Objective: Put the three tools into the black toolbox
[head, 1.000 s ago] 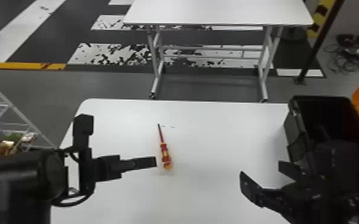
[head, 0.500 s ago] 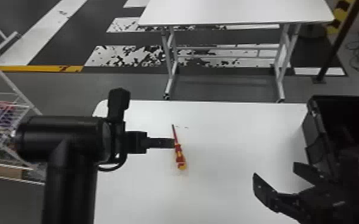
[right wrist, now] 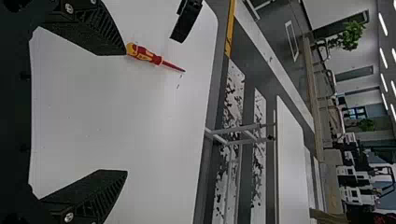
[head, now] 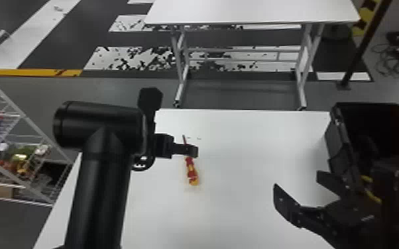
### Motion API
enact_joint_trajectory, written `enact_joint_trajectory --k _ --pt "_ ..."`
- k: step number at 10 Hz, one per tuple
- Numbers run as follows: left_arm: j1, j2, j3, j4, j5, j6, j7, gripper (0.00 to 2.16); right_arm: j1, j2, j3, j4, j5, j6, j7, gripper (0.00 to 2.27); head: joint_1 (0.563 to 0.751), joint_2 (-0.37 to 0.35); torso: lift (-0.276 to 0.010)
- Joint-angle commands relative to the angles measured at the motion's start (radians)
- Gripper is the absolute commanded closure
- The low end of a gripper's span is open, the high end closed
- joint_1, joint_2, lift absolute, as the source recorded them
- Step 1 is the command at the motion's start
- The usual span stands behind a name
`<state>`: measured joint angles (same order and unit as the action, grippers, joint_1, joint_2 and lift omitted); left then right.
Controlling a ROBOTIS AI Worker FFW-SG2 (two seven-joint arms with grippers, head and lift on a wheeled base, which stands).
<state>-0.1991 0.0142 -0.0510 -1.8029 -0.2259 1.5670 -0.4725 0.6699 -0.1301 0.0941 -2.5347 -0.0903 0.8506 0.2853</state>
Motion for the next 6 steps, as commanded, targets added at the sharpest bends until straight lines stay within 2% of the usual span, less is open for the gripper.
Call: enact_joint_trajectory --k 1,3,5,6 --pt "-0.020 -0.017 0.005 0.050 0.011 0.004 0.057 0.03 -0.001 0.000 -0.002 0.008 0.000 -0.017 0.008 0.10 0.695 0.104 -0.051" --pt "-0.020 -0.017 0.042 0.074 0.086 0.004 0.164 0.05 -0.001 0.000 -0.007 0.008 -0.002 -0.026 0.017 0.10 0.695 0.118 -0.051" --pt "-0.020 -0.017 0.079 0.099 0.169 0.004 0.230 0.08 0.000 -0.006 -0.010 0.008 -0.002 -0.026 0.021 0.10 0.695 0.135 -0.051" --pt "-0.020 -0.017 0.092 0.100 0.189 0.004 0.250 0.08 0.000 -0.006 -0.014 0.008 -0.005 -0.026 0.031 0.10 0.695 0.136 -0.051"
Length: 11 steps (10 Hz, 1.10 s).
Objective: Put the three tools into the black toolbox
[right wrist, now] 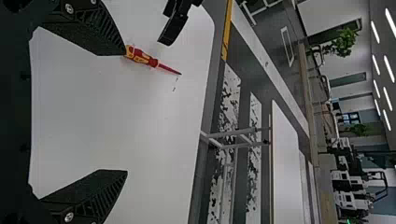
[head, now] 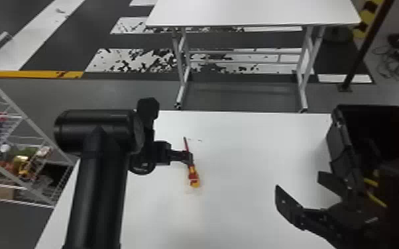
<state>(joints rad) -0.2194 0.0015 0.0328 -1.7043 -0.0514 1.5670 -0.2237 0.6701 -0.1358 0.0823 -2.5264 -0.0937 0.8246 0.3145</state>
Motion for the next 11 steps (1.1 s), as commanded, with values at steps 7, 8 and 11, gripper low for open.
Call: enact_joint_trajectory --k 7,8,11 --pt "-0.070 -0.004 -0.002 0.140 0.102 0.004 0.175 0.08 0.013 -0.013 -0.033 -0.002 -0.051 -0.037 0.011 0.10 0.695 0.147 -0.051" --pt "-0.080 -0.004 -0.011 0.140 0.110 0.004 0.178 0.08 0.009 -0.013 -0.033 0.000 -0.051 -0.037 0.011 0.10 0.695 0.145 -0.051" --pt "-0.086 -0.004 0.009 0.157 0.182 0.004 0.090 0.08 0.008 -0.016 -0.042 -0.002 -0.051 -0.031 0.014 0.10 0.695 0.106 -0.051"
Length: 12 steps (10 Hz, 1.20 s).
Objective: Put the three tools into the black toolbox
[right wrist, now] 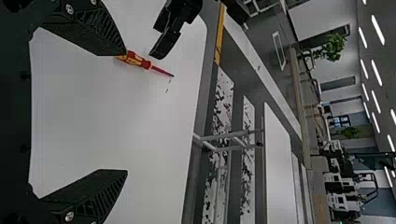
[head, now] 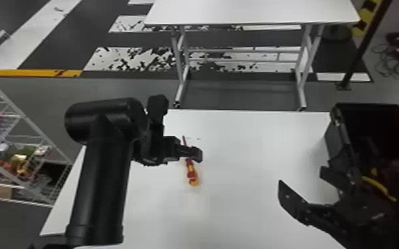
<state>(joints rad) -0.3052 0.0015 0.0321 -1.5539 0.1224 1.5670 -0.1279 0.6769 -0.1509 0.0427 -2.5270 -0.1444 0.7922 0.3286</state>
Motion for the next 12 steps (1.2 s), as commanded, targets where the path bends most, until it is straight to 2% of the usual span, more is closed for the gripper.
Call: enact_joint_trajectory --k 1,5,8,10,12 --pt "-0.003 -0.004 0.039 0.031 0.039 0.004 -0.029 0.08 0.003 -0.001 -0.009 -0.001 -0.001 0.002 0.003 0.10 0.695 0.080 -0.051" --pt "-0.031 -0.004 0.035 0.104 0.029 0.004 0.021 0.08 -0.007 0.001 0.005 -0.001 -0.001 0.002 0.001 0.10 0.695 0.079 -0.051" --pt "-0.071 -0.004 0.015 0.176 0.039 0.004 0.113 0.08 -0.008 0.001 0.003 -0.001 -0.004 0.002 0.003 0.10 0.695 0.100 -0.051" --pt "-0.081 -0.004 -0.018 0.178 0.039 0.004 0.169 0.08 -0.008 -0.001 -0.003 -0.003 -0.014 -0.001 0.003 0.10 0.695 0.108 -0.051" --pt "-0.095 -0.004 -0.031 0.218 0.046 0.004 0.171 0.08 -0.010 -0.001 -0.004 -0.006 -0.020 -0.001 0.003 0.10 0.695 0.107 -0.051"
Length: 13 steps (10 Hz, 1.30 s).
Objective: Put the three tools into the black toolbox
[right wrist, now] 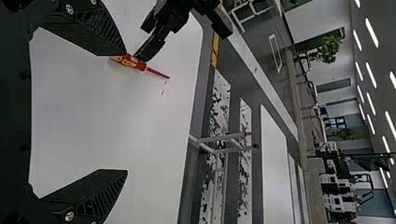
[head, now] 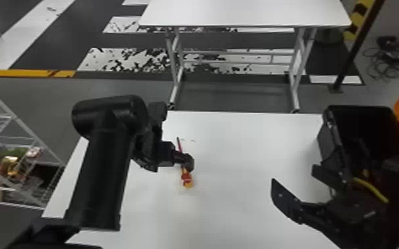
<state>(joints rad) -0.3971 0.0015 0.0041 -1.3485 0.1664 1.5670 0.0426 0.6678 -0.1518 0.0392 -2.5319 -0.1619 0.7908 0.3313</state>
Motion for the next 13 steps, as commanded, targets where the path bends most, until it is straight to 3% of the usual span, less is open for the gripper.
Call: enact_joint_trajectory --k 1,13 --pt "-0.008 -0.004 -0.007 0.043 0.005 0.004 -0.004 0.08 -0.001 0.000 -0.002 -0.002 -0.004 0.000 0.002 0.10 0.695 0.103 -0.051" --pt "-0.065 -0.004 -0.024 0.204 0.004 0.004 -0.055 0.08 0.016 -0.002 -0.075 -0.016 -0.064 -0.021 0.028 0.10 0.695 0.061 -0.051"
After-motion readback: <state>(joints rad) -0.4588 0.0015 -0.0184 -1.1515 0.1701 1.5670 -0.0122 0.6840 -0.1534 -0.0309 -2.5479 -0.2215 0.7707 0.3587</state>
